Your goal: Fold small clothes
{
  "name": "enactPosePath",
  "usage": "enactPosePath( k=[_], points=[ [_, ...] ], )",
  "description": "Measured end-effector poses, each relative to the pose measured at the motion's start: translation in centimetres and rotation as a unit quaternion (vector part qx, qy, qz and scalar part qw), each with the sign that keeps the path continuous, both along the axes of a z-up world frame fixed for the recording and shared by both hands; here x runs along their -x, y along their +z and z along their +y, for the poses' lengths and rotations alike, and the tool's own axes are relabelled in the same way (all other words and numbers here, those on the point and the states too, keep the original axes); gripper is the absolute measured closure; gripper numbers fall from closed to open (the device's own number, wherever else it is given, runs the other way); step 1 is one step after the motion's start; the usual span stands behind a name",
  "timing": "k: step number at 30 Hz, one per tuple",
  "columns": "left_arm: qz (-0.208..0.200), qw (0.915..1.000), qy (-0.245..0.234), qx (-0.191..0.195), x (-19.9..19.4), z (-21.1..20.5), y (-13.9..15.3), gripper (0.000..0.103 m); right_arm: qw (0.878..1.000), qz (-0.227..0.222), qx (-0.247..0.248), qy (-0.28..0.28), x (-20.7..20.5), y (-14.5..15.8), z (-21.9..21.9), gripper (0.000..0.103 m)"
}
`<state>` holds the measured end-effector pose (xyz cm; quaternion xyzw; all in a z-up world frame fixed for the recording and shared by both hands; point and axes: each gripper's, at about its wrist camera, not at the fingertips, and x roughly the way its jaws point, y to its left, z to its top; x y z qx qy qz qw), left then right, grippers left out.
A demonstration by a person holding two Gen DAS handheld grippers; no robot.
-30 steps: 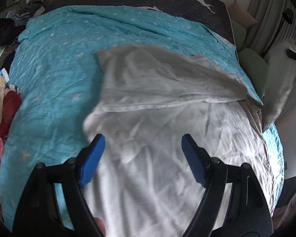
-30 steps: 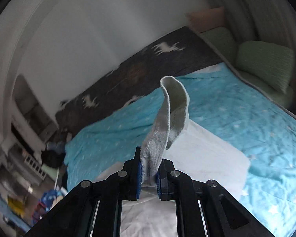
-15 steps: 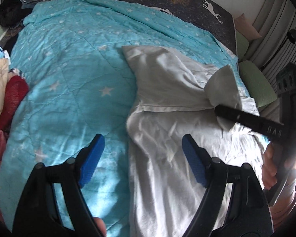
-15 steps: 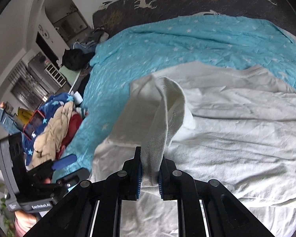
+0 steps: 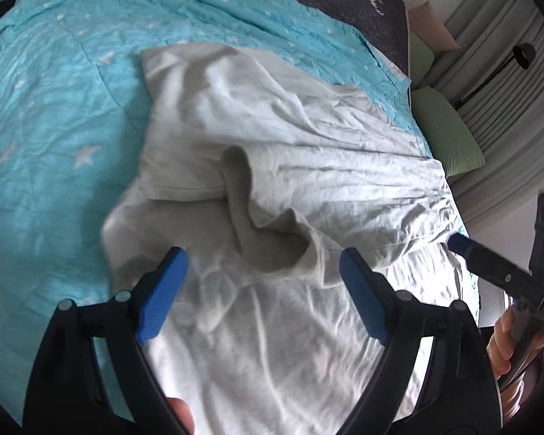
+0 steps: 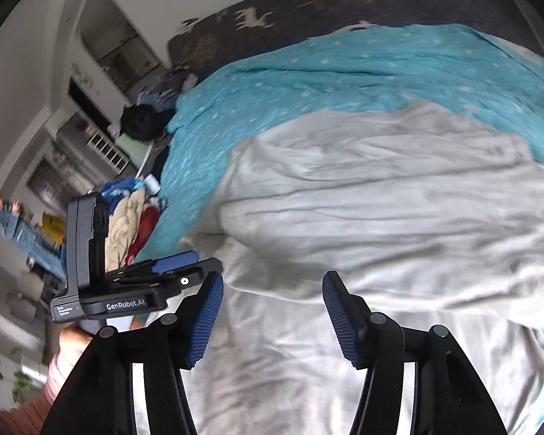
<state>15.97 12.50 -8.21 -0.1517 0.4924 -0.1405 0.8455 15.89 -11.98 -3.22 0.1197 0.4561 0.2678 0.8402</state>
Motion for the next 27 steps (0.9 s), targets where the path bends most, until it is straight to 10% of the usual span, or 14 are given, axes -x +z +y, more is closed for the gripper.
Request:
enactPosePath(
  k=[6,12,19,20,21,27],
  points=[
    [-0.001,0.9997,0.022,0.007,-0.2,0.1,0.2,0.019,0.998,0.004,-0.004,-0.07,1.7,-0.9,-5.4,0.045],
    [-0.011,0.9996,0.014,0.02,-0.4,-0.2,1.4,0.057,0.995,0.021,-0.019,-0.099,2.4,-2.1,-7.8,0.045],
    [0.019,0.9985,-0.027,-0.043,-1.6,-3.5,0.2,0.055,0.994,0.031,-0.037,-0.099,2.3,-2.8,-8.1,0.045],
    [0.014,0.9984,-0.026,-0.048,-1.6,-3.6,0.1,0.061,0.994,0.032,-0.039,-0.097,2.3,-2.9,-8.0,0.045],
    [0.006,0.9982,-0.025,-0.054,-1.4,-3.6,0.3,0.098,0.994,0.032,-0.039,-0.097,2.3,-2.9,-8.0,0.045],
    [-0.058,0.998,0.007,-0.024,3.0,0.7,3.3,0.098,0.991,0.039,-0.043,-0.117,2.5,-3.4,-9.6,0.044]
  ],
)
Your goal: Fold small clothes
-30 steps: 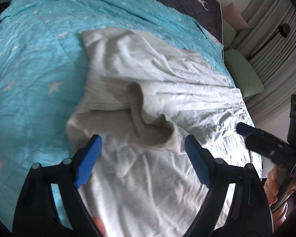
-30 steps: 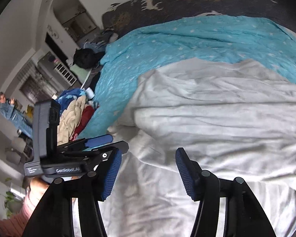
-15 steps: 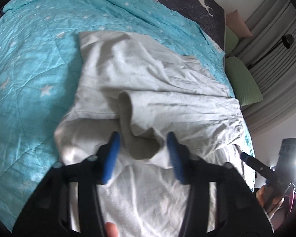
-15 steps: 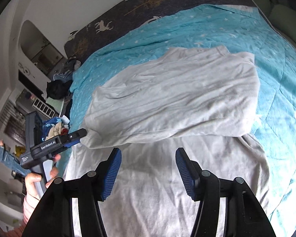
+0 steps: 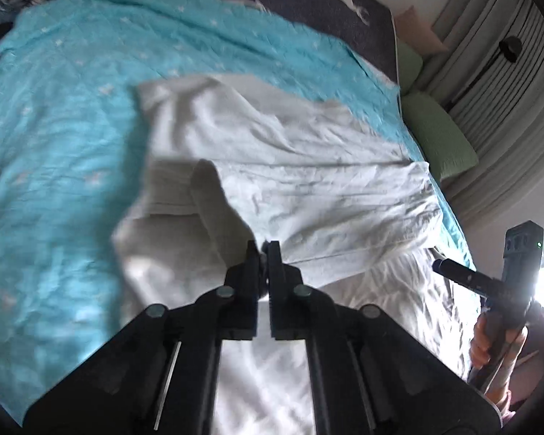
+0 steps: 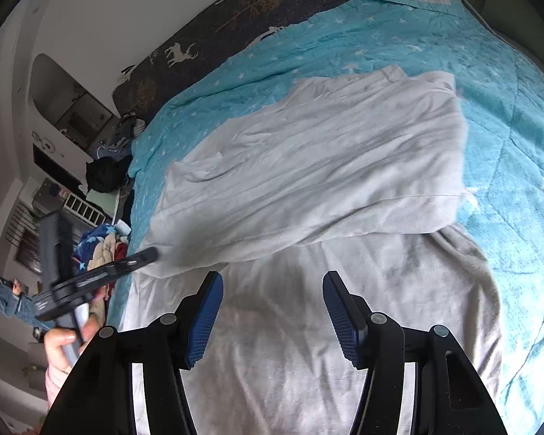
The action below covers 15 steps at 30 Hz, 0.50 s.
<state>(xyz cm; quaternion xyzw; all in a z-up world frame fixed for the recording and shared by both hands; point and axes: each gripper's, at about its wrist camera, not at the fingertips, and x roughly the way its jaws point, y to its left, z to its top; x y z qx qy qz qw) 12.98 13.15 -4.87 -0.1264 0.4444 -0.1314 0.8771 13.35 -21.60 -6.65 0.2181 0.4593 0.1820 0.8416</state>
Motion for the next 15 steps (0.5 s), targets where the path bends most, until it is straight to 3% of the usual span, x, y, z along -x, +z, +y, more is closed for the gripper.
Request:
enactPosePath(
  k=[5,6,9,12,15],
  points=[
    [0.02,0.9994,0.011,-0.025,0.9,1.5,-2.1,0.087,0.999,0.02,-0.002,-0.027,-0.2,-1.1,-1.9,0.044],
    [0.02,0.9995,0.007,-0.022,1.2,1.4,-2.2,0.079,0.999,0.026,-0.004,-0.031,-0.3,-1.4,-2.0,0.044],
    [0.012,0.9993,0.014,-0.032,1.7,1.6,-2.1,0.036,0.999,0.031,-0.012,-0.028,-0.3,-1.7,-1.8,0.044],
    [0.01,0.999,0.04,-0.02,1.4,2.8,-1.9,0.032,0.999,0.026,-0.009,-0.02,0.0,-1.3,-1.4,0.043],
    [0.03,0.9982,0.046,0.025,0.1,3.5,-2.1,0.028,0.999,0.026,-0.006,-0.022,0.0,-1.3,-1.4,0.043]
  ],
)
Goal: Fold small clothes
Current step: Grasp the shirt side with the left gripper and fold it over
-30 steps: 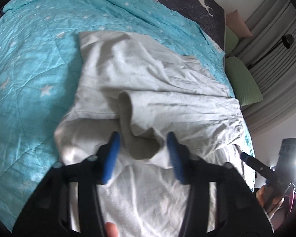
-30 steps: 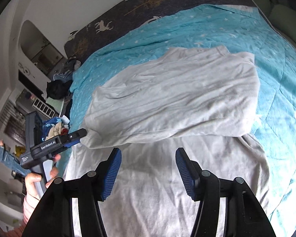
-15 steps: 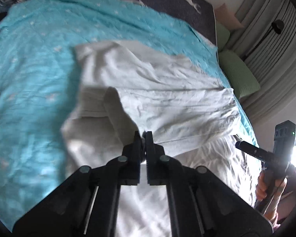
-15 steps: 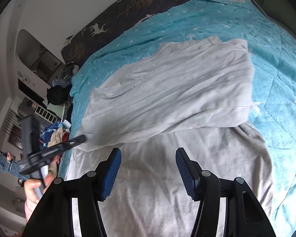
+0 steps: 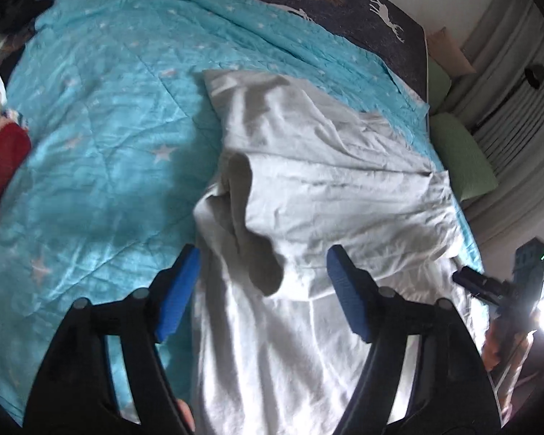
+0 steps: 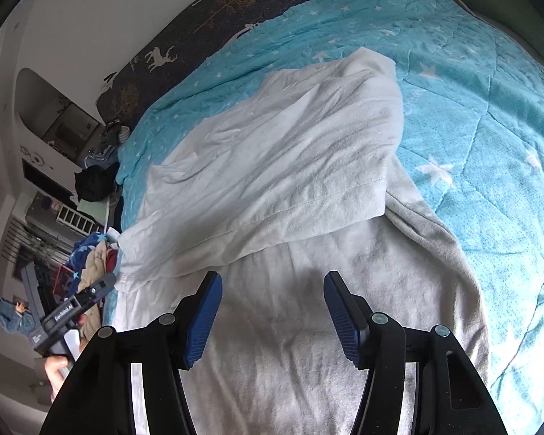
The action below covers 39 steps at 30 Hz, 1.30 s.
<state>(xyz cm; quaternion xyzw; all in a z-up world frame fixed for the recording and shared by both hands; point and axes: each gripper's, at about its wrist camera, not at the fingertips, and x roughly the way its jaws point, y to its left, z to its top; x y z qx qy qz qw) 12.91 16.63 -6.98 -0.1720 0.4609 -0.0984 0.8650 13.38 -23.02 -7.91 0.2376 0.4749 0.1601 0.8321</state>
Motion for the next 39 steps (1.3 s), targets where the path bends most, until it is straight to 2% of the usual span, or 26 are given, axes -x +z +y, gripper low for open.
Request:
enactPosePath(
  k=[2,4,7,12,16,17,19,20,22,24,27,31,33,36,39],
  points=[
    [0.017,0.9998,0.005,0.007,-1.2,0.0,-0.6,0.028,1.0,0.003,-0.006,-0.002,-0.2,-0.2,0.0,0.043],
    [0.026,0.9995,0.011,-0.01,-2.6,-0.2,-0.9,0.028,1.0,0.008,-0.023,-0.003,-0.6,-0.5,-0.1,0.043],
    [0.009,0.9996,0.014,-0.023,-3.6,-0.2,-0.2,0.03,0.999,0.023,-0.031,-0.011,-1.1,-0.8,-0.1,0.043],
    [-0.016,0.9989,0.019,-0.039,-5.2,0.4,1.6,0.03,1.0,-0.004,0.011,0.01,-1.3,1.0,0.5,0.043],
    [-0.003,0.9986,-0.014,-0.05,-6.9,-0.2,1.2,0.03,0.999,-0.024,0.033,0.018,-2.2,2.8,0.2,0.042],
    [0.004,0.9983,-0.023,-0.054,-7.2,-0.5,0.8,0.035,0.999,-0.03,0.042,0.015,-2.7,3.5,-0.2,0.042],
    [0.02,0.9974,-0.04,-0.056,-7.5,-0.8,0.0,0.08,0.997,-0.034,0.062,0.005,-3.8,4.4,-1.2,0.042],
    [0.031,0.9968,-0.047,-0.058,-7.5,-0.9,-0.3,0.087,0.997,-0.034,0.07,-0.011,-4.4,5.0,-2.1,0.042],
    [0.023,0.9967,-0.05,-0.059,-7.1,-1.1,-0.2,0.09,0.997,-0.031,0.06,-0.046,-5.1,6.1,-4.5,0.042],
    [0.008,0.9964,-0.052,-0.066,-6.4,-1.4,0.9,0.091,0.996,-0.039,0.052,-0.068,-5.0,7.7,-6.6,0.042],
    [-0.02,0.9951,-0.055,-0.079,-5.8,-1.9,3.5,0.091,0.989,-0.068,0.095,-0.086,-3.6,10.6,-8.1,0.042],
    [-0.073,0.9875,-0.054,-0.129,-6.2,-3.4,8.9,0.091,0.984,-0.11,0.113,-0.082,-1.5,14.9,-8.1,0.042],
    [-0.09,0.9847,-0.05,-0.14,-6.9,-3.8,11.4,0.091,0.981,-0.128,0.12,-0.085,-1.3,16.9,-7.9,0.042],
    [-0.104,0.9817,-0.046,-0.153,-8.4,-4.0,14.2,0.091,0.978,-0.138,0.13,-0.086,-2.6,19.5,-7.3,0.041],
    [-0.096,0.9805,-0.04,-0.167,-10.1,-3.7,14.2,0.091,0.974,-0.134,0.165,-0.075,-5.7,20.2,-5.8,0.033]
  ],
)
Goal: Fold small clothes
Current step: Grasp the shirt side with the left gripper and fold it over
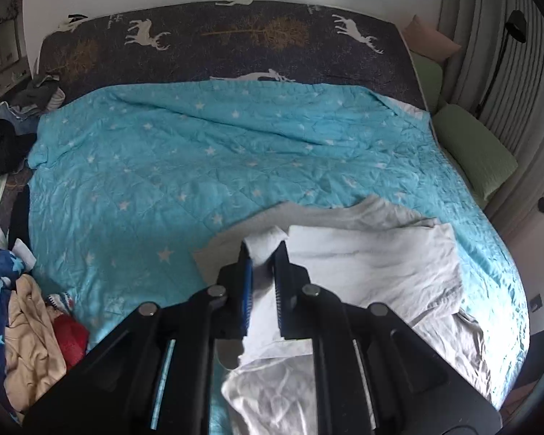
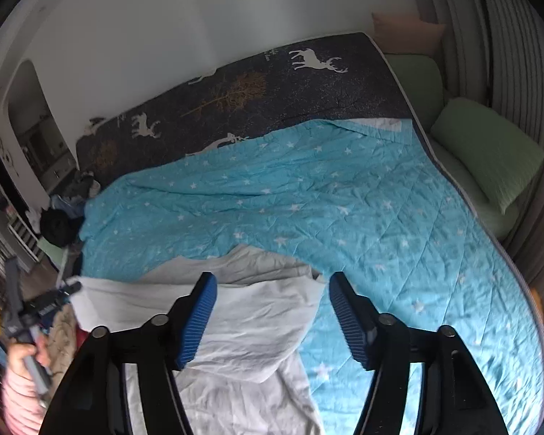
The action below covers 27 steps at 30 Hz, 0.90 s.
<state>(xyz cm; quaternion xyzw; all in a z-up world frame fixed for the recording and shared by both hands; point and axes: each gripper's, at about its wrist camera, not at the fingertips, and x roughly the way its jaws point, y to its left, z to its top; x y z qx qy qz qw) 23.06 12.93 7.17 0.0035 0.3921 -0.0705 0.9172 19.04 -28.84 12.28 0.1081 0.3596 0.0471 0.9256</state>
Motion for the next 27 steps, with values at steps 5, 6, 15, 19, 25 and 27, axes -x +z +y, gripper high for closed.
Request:
enactPosePath(
  k=[5,6,15,19,25,27],
  points=[
    [0.066,0.9976,0.021,0.003,-3.0,1.6,-5.8,0.091,0.995,0.084,0.048,0.023,-6.7,-6.9,2.1,0.033],
    [0.079,0.9965,0.027,0.005,-3.5,1.9,-7.2,0.091,0.994,0.105,0.028,0.022,-7.9,-8.7,1.8,0.033],
    [0.118,0.9916,0.043,0.03,-5.8,4.0,-12.6,0.09,0.974,0.208,-0.093,-0.011,-12.3,-19.8,-1.2,0.033],
    [0.119,0.9917,0.04,0.025,-6.0,3.3,-13.0,0.09,0.974,0.204,-0.096,-0.004,-11.7,-19.7,-1.4,0.033],
    [0.12,0.9918,0.045,0.004,-5.5,3.3,-14.1,0.086,0.986,0.154,-0.004,0.068,-5.8,-17.6,1.3,0.031],
    [0.12,0.9916,0.048,0.002,-5.6,3.0,-14.2,0.086,0.982,0.157,0.054,0.096,-3.7,-18.3,3.2,0.031]
  ],
)
